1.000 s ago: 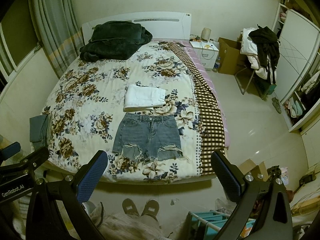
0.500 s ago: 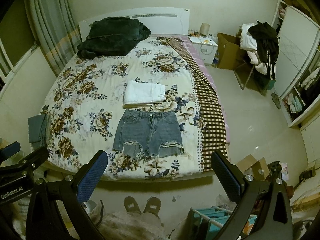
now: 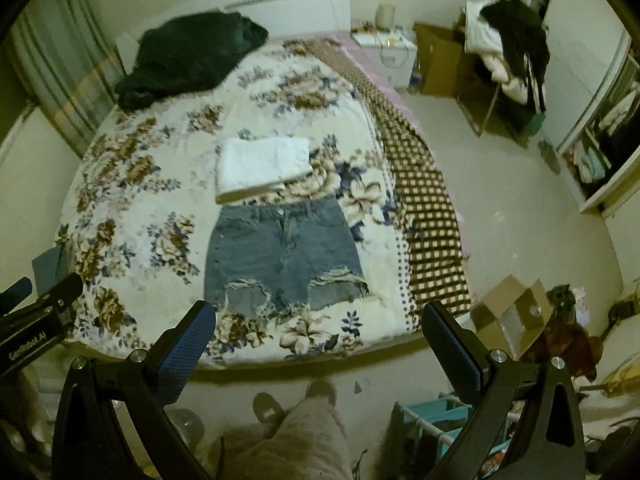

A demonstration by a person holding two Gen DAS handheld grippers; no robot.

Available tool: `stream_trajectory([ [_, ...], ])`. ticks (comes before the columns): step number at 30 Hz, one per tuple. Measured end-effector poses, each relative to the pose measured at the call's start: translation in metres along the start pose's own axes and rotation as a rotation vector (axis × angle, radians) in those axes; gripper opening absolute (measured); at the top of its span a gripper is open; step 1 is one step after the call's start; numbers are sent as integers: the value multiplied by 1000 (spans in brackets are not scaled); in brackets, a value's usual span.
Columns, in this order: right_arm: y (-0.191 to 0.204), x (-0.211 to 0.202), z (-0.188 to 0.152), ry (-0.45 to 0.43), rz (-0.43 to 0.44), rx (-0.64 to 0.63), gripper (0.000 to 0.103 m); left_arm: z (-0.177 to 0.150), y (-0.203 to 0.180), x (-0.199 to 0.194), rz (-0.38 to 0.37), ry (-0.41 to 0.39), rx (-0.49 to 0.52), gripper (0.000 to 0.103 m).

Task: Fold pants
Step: 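Grasp the frayed hem of the denim shorts with both grippers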

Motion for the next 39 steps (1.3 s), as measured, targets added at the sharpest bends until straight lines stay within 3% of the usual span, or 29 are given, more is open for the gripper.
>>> stream_trajectory([
  [9,-69,162,57,151,89,-73,103,14,-73,104,98,99,-57,103],
  [16,-127,313,108,264,194,-137,103,0,-149,210,136,240,-138,103],
  [17,-131,327,113,272,201,-140,102,-3,-161,226,135,252,-142,103],
  [19,-143,377,126,303,276,-140,89,-8,-181,250,147,265,-142,103],
  [20,-144,391,126,323,308,-140,79,-14,-194,265,147,278,-140,103],
  [21,-146,406,127,342,331,-144,76,-19,-205,277,147,291,-136,103],
  [29,-144,531,132,473,511,-125,76,-76,-275,359,125,407,-90,103],
  [34,-124,583,141,509,572,-158,76,-99,-314,390,110,416,-55,103],
  [39,-98,633,154,534,641,-162,76,-123,-335,423,145,454,-44,103],
])
Point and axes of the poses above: each gripper's, at about its wrist camera, not at the fingertips, and x roughly the way its jaws point, y to its left, z to its top, the point moved 6 cm from there along x, roughly the way its jaws point, and after that the axes turned 9 degrees about -x, right-handed, at the moved point
